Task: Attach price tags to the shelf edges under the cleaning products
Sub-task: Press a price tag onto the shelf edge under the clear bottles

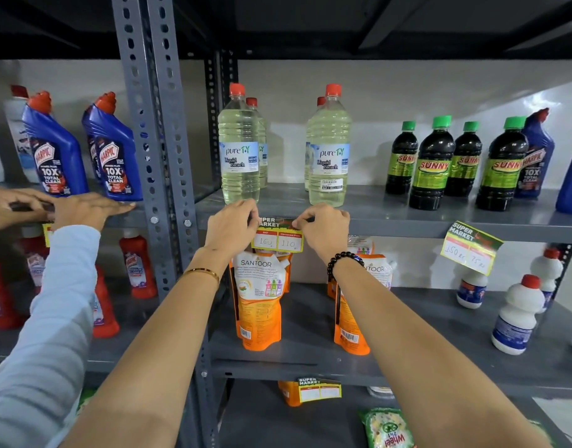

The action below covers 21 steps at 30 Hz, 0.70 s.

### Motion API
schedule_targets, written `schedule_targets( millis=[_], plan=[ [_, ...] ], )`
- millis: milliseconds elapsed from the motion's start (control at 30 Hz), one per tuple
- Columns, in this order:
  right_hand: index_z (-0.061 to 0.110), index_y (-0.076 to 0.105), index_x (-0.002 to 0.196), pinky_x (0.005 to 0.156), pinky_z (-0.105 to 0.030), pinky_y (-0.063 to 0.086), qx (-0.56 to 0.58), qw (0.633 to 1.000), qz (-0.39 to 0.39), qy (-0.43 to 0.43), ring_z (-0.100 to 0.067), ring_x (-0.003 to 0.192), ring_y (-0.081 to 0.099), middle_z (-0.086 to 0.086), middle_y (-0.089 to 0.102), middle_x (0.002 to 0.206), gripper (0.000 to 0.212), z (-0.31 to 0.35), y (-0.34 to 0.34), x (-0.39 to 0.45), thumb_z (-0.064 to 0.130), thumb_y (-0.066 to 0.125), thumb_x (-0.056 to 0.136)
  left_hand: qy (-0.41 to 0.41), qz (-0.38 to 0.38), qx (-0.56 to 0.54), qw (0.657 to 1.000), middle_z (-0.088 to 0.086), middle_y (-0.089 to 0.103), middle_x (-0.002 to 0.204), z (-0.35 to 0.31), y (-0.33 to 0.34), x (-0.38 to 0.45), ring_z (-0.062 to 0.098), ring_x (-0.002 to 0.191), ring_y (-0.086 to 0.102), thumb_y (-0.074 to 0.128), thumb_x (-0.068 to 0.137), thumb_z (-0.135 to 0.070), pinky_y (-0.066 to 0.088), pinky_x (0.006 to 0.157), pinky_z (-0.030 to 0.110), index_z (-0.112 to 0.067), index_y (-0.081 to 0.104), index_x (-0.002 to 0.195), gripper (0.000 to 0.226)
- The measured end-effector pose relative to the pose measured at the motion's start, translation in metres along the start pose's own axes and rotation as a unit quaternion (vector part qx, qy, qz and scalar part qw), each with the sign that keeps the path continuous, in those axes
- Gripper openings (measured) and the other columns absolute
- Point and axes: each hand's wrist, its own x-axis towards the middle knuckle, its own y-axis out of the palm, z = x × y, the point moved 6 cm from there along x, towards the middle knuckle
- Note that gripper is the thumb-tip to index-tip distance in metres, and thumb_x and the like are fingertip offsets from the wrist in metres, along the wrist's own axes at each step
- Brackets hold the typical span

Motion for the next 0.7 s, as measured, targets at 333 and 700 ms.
schedule_targets(
  millis=[333, 700],
  plan=[
    [0.017, 0.073, 0.071, 0.106, -0.046, 0.031, -0.005, 1.000, -0.029, 0.011, -0.019, 0.079, 0.063, 0.000, 0.076, 0.080, 0.015, -0.0006, 0.0002, -0.0016, 0.027, 0.067, 0.080, -0.021, -0.011, 0.008, 1.000, 0.000, 0.067, 0.094, 0.0002, 0.0019, 0.0003, 0.022, 0.085, 0.060, 0.053, 0.090, -0.019, 0.034, 0.064, 0.032, -0.016, 0.054, 0.086, 0.006],
    [0.019, 0.064, 0.102, 0.108, -0.053, 0.025, -0.024, 0.999, 0.001, 0.022, -0.022, 0.095, 0.063, -0.002, 0.071, 0.103, 0.037, -0.0001, 0.0061, 0.0031, 0.042, 0.070, 0.074, -0.052, 0.021, -0.002, 0.998, 0.000, 0.061, 0.120, -0.0036, 0.0077, -0.0020, 0.023, 0.116, 0.052, 0.058, 0.088, -0.039, 0.046, 0.084, 0.042, -0.022, 0.057, 0.113, 0.030]
  ],
)
